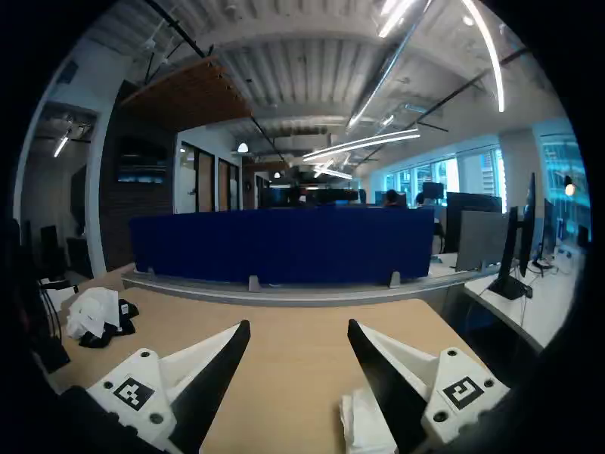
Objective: Fold towel
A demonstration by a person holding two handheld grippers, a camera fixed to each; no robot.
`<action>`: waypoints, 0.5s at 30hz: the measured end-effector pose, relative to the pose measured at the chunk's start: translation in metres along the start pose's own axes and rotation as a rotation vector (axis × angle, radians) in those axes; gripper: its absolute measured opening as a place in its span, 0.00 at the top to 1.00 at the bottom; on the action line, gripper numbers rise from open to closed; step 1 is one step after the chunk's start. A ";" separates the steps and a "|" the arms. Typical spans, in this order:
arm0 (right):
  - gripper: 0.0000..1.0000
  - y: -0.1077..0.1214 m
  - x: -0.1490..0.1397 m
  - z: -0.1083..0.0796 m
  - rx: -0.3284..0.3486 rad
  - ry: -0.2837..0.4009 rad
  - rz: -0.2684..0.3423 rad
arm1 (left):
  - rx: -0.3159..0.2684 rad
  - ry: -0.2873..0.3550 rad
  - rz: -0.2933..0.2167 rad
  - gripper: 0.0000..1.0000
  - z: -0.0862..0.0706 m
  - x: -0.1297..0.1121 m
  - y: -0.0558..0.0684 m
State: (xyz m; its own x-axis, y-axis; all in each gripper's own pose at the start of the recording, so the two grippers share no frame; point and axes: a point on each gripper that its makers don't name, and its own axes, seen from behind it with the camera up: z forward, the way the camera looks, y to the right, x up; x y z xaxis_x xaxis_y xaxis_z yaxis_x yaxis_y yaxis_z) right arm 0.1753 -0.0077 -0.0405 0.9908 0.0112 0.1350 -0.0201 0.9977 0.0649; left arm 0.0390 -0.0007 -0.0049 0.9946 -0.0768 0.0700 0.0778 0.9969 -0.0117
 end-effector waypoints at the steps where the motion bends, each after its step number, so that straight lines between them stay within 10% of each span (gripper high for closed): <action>1: 0.00 -0.002 -0.002 0.001 0.001 -0.002 -0.002 | 0.000 0.006 0.002 0.08 0.001 -0.004 0.000; 15: 0.00 -0.030 -0.010 0.024 0.024 -0.004 -0.018 | 0.027 0.075 0.085 0.08 0.010 -0.058 -0.007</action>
State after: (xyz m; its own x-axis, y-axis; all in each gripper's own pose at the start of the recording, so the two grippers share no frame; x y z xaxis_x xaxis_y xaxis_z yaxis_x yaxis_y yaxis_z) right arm 0.1625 -0.0397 -0.0199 0.9905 -0.0073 0.1370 -0.0053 0.9958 0.0912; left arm -0.0195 -0.0034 0.0010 1.0000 0.0079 -0.0051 -0.0078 0.9999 0.0126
